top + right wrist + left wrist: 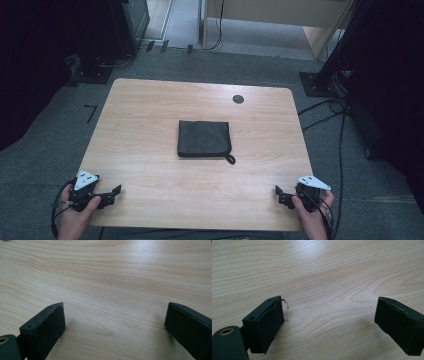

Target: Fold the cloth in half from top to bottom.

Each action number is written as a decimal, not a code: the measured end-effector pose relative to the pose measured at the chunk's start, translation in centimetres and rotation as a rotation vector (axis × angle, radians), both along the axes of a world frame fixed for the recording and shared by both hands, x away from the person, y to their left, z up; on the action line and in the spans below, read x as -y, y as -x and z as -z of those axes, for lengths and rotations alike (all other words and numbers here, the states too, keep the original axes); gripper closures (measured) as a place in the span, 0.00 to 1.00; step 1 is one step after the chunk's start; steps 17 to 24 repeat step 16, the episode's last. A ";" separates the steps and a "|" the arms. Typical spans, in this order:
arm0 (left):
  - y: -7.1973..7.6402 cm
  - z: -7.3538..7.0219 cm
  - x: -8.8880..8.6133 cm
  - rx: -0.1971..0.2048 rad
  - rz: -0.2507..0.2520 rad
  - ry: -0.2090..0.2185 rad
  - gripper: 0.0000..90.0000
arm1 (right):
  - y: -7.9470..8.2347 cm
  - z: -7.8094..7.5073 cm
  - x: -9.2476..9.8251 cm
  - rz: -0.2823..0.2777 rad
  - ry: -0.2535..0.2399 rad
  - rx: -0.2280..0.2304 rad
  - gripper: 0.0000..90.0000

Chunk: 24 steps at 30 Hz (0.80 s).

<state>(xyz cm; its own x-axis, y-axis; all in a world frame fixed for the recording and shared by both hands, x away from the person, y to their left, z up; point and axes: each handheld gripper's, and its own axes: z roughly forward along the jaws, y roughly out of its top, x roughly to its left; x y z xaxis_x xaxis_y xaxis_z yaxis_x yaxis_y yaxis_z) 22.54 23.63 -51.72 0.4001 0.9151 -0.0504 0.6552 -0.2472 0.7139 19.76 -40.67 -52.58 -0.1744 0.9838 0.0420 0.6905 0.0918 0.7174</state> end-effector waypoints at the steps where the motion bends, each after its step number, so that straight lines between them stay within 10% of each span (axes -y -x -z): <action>1: 0.0 0.0 0.1 0.001 -0.004 -0.004 0.09 | 0.0 0.0 0.0 -0.008 0.013 0.000 0.03; 4: 0.0 0.1 0.6 0.005 -0.012 -0.060 0.09 | -0.1 0.0 0.1 -0.017 0.013 0.000 0.03; 24: -0.1 0.1 0.7 0.005 -0.016 -0.061 0.10 | -0.1 0.1 0.1 -0.017 0.016 0.000 0.02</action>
